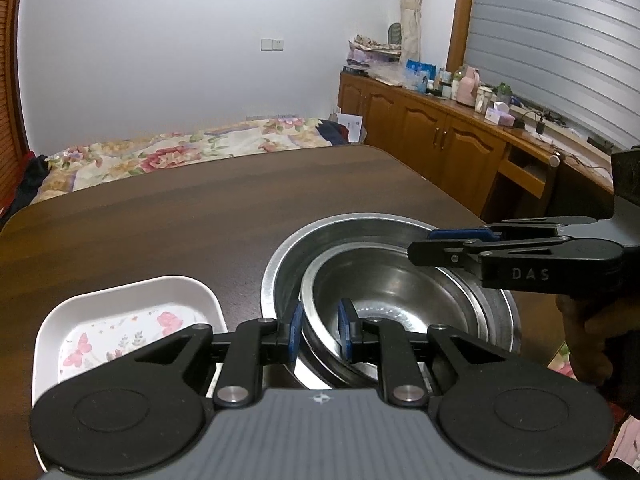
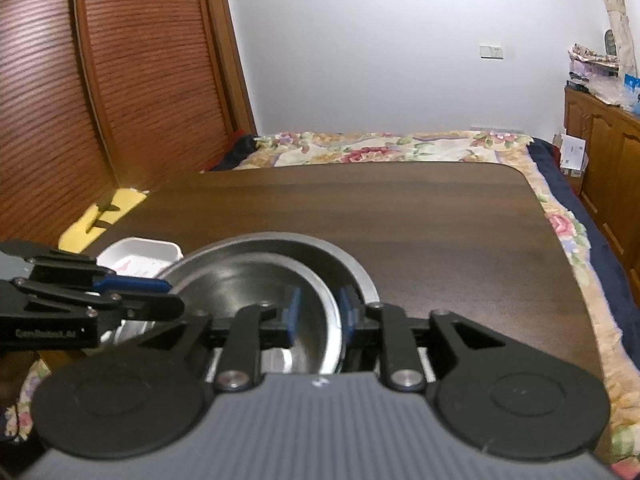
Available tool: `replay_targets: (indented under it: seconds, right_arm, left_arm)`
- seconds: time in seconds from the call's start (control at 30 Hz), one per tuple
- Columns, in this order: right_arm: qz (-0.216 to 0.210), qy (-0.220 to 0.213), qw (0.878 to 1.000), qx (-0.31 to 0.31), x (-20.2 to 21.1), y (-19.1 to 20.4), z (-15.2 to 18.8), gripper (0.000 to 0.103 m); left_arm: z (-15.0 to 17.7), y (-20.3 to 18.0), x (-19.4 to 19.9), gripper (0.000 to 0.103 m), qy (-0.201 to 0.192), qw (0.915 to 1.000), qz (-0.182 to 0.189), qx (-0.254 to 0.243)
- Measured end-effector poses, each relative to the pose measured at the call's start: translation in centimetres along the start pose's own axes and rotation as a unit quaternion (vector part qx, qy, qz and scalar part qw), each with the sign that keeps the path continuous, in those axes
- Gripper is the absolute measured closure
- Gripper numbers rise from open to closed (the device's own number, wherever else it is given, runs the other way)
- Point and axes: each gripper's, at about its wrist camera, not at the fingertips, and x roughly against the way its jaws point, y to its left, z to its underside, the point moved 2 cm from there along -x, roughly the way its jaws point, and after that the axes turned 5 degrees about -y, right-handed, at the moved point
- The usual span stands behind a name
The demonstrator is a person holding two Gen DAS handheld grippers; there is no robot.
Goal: Organize plates and bowls
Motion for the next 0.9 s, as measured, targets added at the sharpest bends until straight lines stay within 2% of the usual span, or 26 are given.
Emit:
replay_targets:
  seconds: [0.1,0.17,0.2,0.37,0.43,0.63,0.7,0.8,0.9]
  right_arm:
    - [-0.003,-0.015,1.0,-0.007,0.6,0.0,0.0,0.068]
    - [-0.002,-0.027,1.0,-0.011,1.1,0.0,0.0,0.067]
    - [-0.003,-0.034,0.999,-0.014,1.5,0.0,0.0,0.064]
    - [0.008,-0.063,0.998,-0.01,3.1,0.1,-0.3,0.057]
    - [0.017,-0.07,0.997,-0.003,3.4,0.2,-0.2,0.051]
    - [0.037,-0.075,0.996,-0.001,2.9,0.0,1.0,0.038]
    - [0.038,-0.074,0.997,-0.002,2.4,0.1,1.6,0.036]
    - [0.041,-0.073,0.996,-0.003,1.7,0.4,2.1,0.03]
    - [0.044,-0.069,0.997,0.001,1.2,0.7,2.7,0.03]
  left_arm:
    - [0.1,-0.1,0.6,0.072,-0.009,0.9999,0.005,0.005]
    - [0.0,-0.3,1.0,0.063,-0.016,0.9999,0.004,0.003]
    - [-0.1,-0.4,1.2,0.055,-0.022,0.9998,0.003,0.002]
    - [-0.5,-0.8,2.0,0.042,-0.05,0.9987,-0.005,-0.007]
    - [-0.4,-0.8,2.2,0.029,-0.068,0.9975,-0.016,-0.008]
    - [0.6,-1.0,1.5,0.027,-0.089,0.9947,-0.044,-0.024]
    - [0.8,-1.2,1.3,0.027,-0.095,0.9941,-0.043,-0.032]
    - [1.0,-0.7,1.0,0.027,-0.089,0.9954,-0.034,-0.014]
    - [1.4,-0.7,0.7,0.027,-0.083,0.9958,-0.036,-0.013]
